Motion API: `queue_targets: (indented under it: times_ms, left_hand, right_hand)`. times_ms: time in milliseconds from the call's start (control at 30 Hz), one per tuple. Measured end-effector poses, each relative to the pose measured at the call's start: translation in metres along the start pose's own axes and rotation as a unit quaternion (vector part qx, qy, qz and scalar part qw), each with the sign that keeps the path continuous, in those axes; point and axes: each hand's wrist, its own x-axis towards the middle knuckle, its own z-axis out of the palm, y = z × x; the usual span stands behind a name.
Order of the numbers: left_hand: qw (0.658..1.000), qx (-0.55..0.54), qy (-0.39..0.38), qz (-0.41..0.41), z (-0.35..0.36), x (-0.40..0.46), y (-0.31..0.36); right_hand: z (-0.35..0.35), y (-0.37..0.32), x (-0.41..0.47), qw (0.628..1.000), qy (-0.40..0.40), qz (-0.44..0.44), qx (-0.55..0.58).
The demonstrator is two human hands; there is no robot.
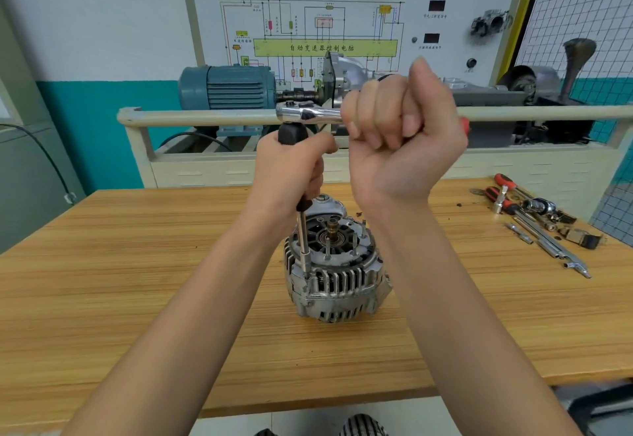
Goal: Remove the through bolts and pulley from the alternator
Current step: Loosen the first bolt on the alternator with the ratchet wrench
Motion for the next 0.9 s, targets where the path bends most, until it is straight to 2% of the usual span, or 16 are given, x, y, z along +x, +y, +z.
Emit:
queue_targets:
  times_ms: [67, 167, 267, 367, 467, 567, 633, 700, 900]
  left_hand:
    - [0.996, -0.024, -0.083, -0.01, -0.009, 0.001, 0.002]
    - [0.976, -0.05, -0.208, -0.041, -0.016, 0.004, 0.006]
    - [0.961, -0.084, -0.252, -0.076, -0.017, 0.007, 0.006]
    - [0.977, -0.081, -0.181, -0.08, -0.014, 0.007, 0.004]
    - [0.998, -0.043, -0.035, -0.038, -0.005, 0.004, 0.002]
    - [0.997, -0.016, 0.073, 0.001, 0.005, 0.001, 0.0]
    - [0.995, -0.011, 0.093, 0.013, 0.007, -0.001, -0.001]
    - [0.997, -0.01, 0.082, 0.011, 0.008, -0.002, 0.0]
    - [0.998, -0.03, 0.056, -0.021, 0.003, -0.001, 0.007]
  right_hand:
    - [-0.009, -0.004, 0.009, 0.994, 0.046, 0.07, 0.076]
    - [-0.021, -0.005, 0.019, 0.962, 0.117, 0.141, 0.2]
    - [-0.024, -0.002, 0.021, 0.954, 0.136, 0.144, 0.224]
    - [-0.015, 0.0, 0.016, 0.977, 0.11, 0.109, 0.147]
    - [-0.004, 0.004, 0.007, 0.996, 0.049, 0.052, 0.054]
    - [0.008, 0.009, -0.004, 1.0, 0.009, -0.022, -0.021]
    - [0.013, 0.01, -0.011, 0.996, 0.006, -0.066, -0.063]
    - [0.015, 0.009, -0.015, 0.993, 0.007, -0.081, -0.089]
    - [0.018, 0.005, -0.013, 0.989, -0.007, -0.042, -0.138]
